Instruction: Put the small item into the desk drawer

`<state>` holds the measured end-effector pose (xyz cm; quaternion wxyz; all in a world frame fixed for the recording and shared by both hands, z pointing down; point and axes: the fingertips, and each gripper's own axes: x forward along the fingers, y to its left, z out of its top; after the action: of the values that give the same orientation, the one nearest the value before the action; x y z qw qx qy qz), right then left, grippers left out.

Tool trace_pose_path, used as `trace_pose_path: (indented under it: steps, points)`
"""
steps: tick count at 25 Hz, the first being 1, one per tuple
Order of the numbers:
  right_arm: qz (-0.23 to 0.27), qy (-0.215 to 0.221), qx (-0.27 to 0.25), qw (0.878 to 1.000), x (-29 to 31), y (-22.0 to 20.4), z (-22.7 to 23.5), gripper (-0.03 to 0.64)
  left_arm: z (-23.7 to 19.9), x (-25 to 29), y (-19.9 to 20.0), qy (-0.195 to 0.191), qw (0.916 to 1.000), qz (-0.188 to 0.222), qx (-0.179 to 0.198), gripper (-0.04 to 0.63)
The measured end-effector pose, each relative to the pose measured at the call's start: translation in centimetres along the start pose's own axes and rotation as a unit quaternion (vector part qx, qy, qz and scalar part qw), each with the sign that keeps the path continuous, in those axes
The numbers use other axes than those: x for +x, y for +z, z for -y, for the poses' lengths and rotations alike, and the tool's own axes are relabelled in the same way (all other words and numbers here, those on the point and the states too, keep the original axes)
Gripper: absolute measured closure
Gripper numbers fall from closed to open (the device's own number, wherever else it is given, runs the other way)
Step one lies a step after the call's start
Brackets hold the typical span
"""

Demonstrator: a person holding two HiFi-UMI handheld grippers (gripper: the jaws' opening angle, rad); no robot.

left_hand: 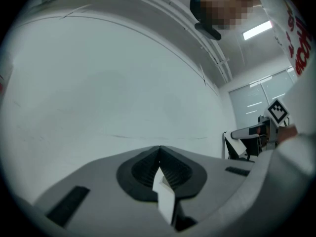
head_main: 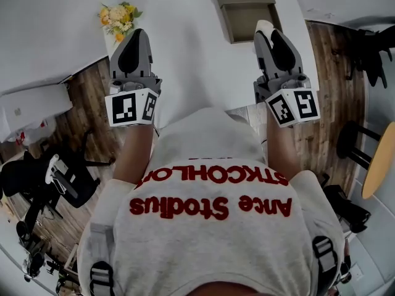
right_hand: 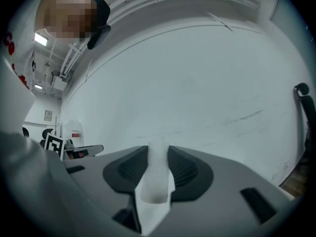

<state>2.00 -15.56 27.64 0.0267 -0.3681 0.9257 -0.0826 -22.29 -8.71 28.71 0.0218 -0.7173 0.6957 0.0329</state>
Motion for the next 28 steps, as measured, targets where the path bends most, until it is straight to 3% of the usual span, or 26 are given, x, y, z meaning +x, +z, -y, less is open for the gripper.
trace_pose_path:
  steps: [10, 28]
  points:
    - [-0.007, -0.019, 0.019, 1.000, -0.3, -1.5, 0.4, 0.483, 0.9, 1.5, -1.3, -0.031, 0.9992, -0.023, 0.000, 0.588]
    - [-0.046, -0.007, 0.049, 0.998, 1.9, -3.9, 8.7, 0.483, 4.7, 7.5, -4.3, -0.009, 0.9986, -0.053, -0.004, 0.588]
